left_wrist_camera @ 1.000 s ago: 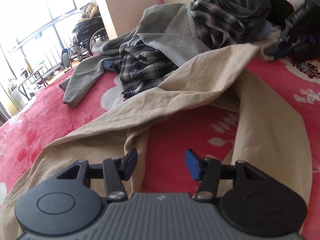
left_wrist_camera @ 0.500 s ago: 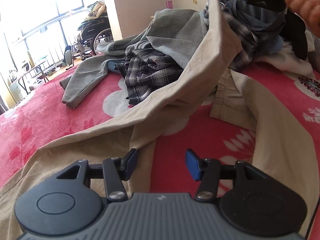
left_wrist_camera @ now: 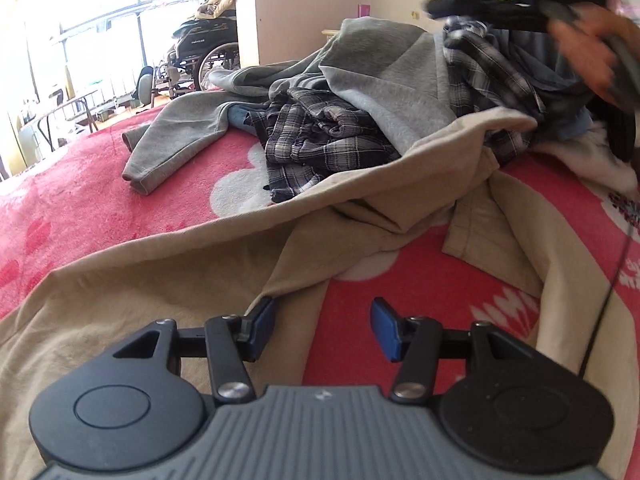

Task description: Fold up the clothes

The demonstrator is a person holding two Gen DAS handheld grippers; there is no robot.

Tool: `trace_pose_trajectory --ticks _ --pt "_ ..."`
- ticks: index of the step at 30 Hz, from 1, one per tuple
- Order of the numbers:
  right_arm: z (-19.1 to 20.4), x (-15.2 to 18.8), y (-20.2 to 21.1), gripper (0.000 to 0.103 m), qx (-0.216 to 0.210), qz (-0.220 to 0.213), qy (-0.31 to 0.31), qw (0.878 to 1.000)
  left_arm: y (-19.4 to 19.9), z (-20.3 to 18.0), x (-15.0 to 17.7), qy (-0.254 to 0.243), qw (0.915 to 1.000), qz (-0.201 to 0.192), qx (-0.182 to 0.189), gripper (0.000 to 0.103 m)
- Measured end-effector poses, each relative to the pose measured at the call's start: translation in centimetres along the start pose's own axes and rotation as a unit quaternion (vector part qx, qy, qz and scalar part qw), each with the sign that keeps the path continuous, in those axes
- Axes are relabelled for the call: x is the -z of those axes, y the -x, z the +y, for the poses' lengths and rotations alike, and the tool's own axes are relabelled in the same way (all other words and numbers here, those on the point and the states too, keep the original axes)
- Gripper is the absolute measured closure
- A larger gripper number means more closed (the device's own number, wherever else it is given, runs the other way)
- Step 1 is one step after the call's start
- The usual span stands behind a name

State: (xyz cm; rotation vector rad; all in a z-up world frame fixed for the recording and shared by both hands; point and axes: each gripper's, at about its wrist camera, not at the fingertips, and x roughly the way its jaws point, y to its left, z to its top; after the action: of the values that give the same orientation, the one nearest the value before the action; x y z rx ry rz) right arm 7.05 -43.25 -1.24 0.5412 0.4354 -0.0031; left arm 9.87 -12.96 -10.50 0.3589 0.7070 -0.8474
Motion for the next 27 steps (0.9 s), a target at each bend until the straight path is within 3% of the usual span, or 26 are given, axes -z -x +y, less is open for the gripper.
trace_pose_trajectory --ticks 2,4,6,8,11,13,14,15,16,21,27 --pt "3.0 1.8 1.8 0.096 0.018 0.022 0.128 0.991 -0.3 0.2 0.0 0.005 1.0000 0.000 0.003 0.049" --pt "4.5 4.1 2.9 0.077 0.031 0.047 0.222 0.973 -0.4 0.3 0.0 0.007 1.0000 -0.001 0.006 0.049" --pt "6.0 6.3 3.9 0.046 0.044 0.072 0.314 0.946 -0.6 0.4 0.0 0.009 0.9999 -0.002 0.008 0.049" --pt "7.5 8.6 5.0 0.042 0.056 0.096 0.403 0.909 -0.7 0.4 0.0 0.006 0.9999 -0.004 0.009 0.049" --pt "8.1 11.2 4.7 0.043 0.099 0.120 0.498 0.853 -0.8 0.0 0.0 -0.005 0.9999 -0.007 0.010 0.049" --pt "7.9 12.4 3.9 0.051 0.132 0.137 0.545 0.817 -0.8 -0.2 0.1 -0.012 0.9998 -0.008 0.009 0.049" --pt "7.5 12.4 2.8 0.079 0.148 0.147 0.556 0.804 -0.9 -0.4 0.1 -0.016 0.9998 -0.009 0.009 0.049" --pt "7.3 12.1 2.3 0.101 0.164 0.145 0.554 0.803 -0.9 -0.4 0.1 -0.018 0.9997 -0.010 0.011 0.049" --pt "7.2 11.7 1.8 0.102 0.180 0.142 0.552 0.802 -0.9 -0.5 0.1 -0.020 0.9997 -0.011 0.012 0.049" --pt "7.7 5.2 1.5 0.102 0.175 0.071 0.448 0.874 -0.8 -0.7 0.1 -0.031 0.9992 -0.014 0.019 0.051" --pt "3.9 -1.5 -6.8 0.101 0.196 0.090 0.319 0.923 -0.7 -1.2 0.3 -0.052 0.9982 -0.009 0.028 0.053"
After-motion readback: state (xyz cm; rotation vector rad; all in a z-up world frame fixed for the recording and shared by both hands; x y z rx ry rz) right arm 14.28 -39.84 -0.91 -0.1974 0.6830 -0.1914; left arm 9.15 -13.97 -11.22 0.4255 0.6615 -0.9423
